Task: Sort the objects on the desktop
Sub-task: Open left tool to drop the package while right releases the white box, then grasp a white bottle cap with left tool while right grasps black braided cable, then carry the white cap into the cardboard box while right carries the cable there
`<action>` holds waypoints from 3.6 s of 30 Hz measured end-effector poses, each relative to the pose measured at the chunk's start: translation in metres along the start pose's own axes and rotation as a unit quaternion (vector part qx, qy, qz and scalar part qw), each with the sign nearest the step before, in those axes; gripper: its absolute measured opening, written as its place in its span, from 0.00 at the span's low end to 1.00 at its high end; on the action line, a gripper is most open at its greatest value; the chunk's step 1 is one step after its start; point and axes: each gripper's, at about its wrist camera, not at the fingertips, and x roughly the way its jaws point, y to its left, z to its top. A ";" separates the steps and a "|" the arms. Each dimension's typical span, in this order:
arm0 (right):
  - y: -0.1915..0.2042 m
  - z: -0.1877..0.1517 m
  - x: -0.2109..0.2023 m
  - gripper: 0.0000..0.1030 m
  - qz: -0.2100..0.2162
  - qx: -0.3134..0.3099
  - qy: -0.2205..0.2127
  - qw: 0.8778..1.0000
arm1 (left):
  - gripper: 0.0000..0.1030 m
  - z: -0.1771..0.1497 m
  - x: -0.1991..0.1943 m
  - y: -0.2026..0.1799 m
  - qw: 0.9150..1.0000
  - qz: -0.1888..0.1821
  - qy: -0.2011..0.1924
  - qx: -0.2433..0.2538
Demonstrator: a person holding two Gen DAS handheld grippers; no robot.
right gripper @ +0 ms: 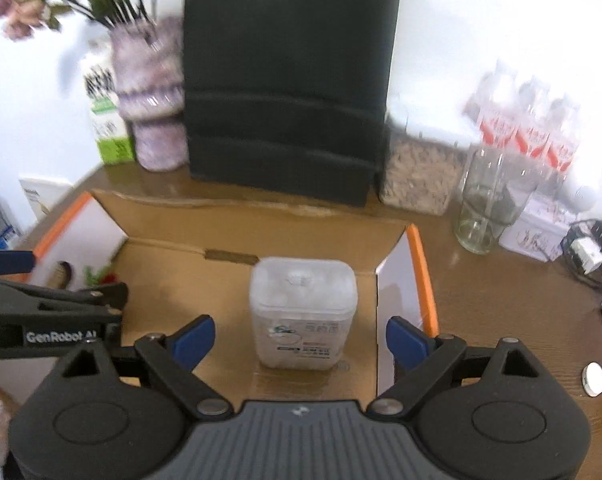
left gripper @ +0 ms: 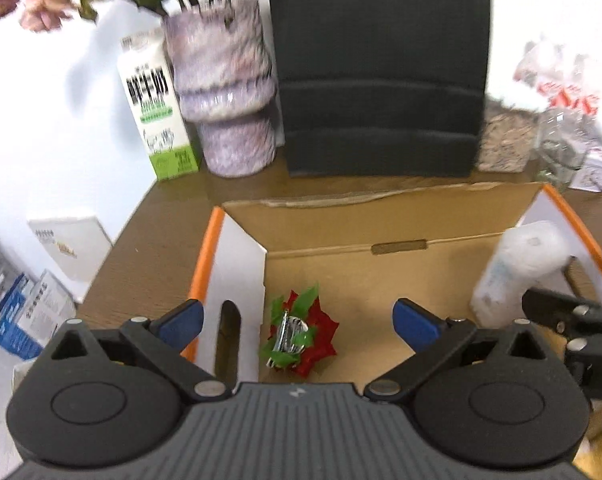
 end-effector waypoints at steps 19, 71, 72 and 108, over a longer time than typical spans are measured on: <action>0.006 -0.148 -0.163 1.00 0.033 -0.040 -0.129 0.990 | 1.00 -0.146 -0.153 0.076 0.987 -0.051 -0.145 -0.055; 0.054 -0.246 -0.153 1.00 0.086 0.004 -0.062 0.994 | 0.40 -0.249 -0.143 0.064 0.995 -0.025 -0.071 -0.065; 0.058 -0.244 -0.152 1.00 0.090 0.003 -0.062 0.994 | 0.40 -0.249 -0.143 0.065 0.995 -0.025 -0.073 -0.063; 0.113 -0.224 -0.123 0.88 0.083 -0.051 -0.054 0.994 | 0.40 -0.248 -0.151 0.070 0.994 -0.043 -0.096 -0.044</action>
